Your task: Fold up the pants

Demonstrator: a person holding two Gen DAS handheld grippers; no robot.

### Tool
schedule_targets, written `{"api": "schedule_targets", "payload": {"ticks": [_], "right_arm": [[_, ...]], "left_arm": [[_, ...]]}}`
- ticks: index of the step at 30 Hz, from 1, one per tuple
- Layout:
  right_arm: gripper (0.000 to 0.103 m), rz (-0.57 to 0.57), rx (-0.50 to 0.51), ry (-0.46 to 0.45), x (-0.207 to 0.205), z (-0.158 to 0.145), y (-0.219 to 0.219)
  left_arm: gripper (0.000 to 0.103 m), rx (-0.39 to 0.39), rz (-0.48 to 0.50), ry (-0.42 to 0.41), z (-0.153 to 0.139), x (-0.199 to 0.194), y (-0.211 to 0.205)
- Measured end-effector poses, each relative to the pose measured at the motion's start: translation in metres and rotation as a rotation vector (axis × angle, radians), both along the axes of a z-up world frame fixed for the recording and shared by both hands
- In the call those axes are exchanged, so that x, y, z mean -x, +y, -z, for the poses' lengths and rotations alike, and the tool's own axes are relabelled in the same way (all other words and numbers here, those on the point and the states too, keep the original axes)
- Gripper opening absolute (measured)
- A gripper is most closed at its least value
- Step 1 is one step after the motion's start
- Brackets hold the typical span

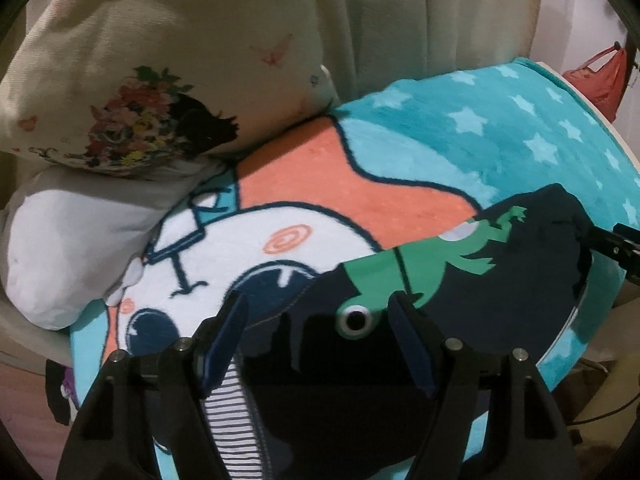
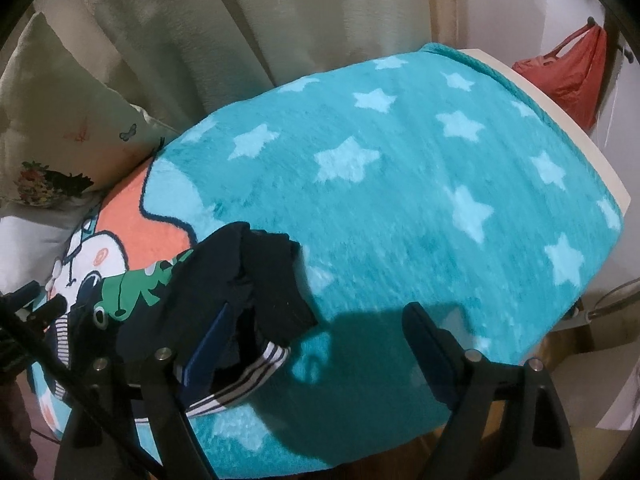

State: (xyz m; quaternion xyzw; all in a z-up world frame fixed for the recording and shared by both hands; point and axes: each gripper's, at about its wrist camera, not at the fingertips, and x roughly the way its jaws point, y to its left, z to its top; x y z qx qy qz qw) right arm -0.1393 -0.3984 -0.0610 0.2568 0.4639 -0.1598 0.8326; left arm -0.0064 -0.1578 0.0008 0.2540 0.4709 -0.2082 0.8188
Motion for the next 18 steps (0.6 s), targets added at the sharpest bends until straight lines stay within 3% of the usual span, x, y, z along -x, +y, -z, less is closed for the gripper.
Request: {"api": "schedule_targets", "payload": {"ticks": [18], "right_arm": [[0.09, -0.048, 0.002, 0.005, -0.006, 0.003, 0.017]], "left_arm": [[0.072, 0.034, -0.04, 0.094, 0.015, -0.003, 0.005]]}}
